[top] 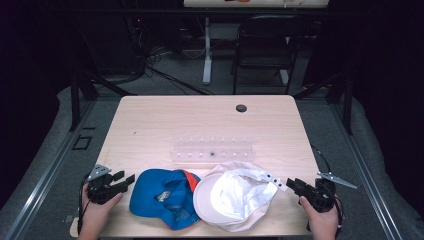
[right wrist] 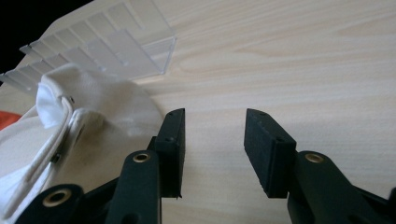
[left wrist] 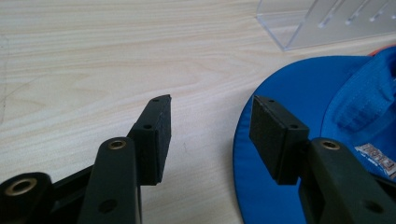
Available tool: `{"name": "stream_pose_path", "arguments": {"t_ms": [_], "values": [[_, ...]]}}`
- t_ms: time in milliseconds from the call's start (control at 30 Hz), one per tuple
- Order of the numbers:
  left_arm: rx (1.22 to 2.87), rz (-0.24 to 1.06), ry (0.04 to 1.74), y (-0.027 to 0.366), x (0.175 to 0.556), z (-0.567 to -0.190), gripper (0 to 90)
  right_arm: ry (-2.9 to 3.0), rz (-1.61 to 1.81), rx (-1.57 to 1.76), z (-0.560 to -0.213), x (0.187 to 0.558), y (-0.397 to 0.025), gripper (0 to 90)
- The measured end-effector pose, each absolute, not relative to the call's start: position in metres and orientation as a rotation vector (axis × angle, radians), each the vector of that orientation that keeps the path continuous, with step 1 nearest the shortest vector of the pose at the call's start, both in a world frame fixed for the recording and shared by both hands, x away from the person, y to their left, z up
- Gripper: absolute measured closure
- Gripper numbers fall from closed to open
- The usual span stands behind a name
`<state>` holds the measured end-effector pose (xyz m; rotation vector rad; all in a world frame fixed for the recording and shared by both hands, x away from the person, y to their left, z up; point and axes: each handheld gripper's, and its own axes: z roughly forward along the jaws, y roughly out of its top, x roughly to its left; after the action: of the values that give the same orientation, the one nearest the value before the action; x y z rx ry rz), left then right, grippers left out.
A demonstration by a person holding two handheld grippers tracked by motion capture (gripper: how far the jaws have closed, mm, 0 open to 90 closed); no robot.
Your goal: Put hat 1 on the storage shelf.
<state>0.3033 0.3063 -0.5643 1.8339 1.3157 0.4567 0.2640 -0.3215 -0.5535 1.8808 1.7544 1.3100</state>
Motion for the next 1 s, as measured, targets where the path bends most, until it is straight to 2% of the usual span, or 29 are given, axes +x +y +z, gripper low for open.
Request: {"name": "stream_pose_path", "arguments": {"t_ms": [233, 533, 1000], "values": [[1.844, 0.471, 1.328, 0.304, 0.303, -0.564, 48.8, 1.750, 1.331, 1.882, -0.554, 0.262, -0.322, 54.5], [1.848, 0.478, 1.337, 0.309, 0.300, -0.561, 48.7, 1.761, 1.308, 1.931, -0.539, 0.269, -0.323, 54.9], [1.859, 0.479, 1.342, 0.310, 0.300, -0.561, 48.5, 1.888, 1.393, 1.910, -0.480, 0.286, -0.317, 40.8]]}}
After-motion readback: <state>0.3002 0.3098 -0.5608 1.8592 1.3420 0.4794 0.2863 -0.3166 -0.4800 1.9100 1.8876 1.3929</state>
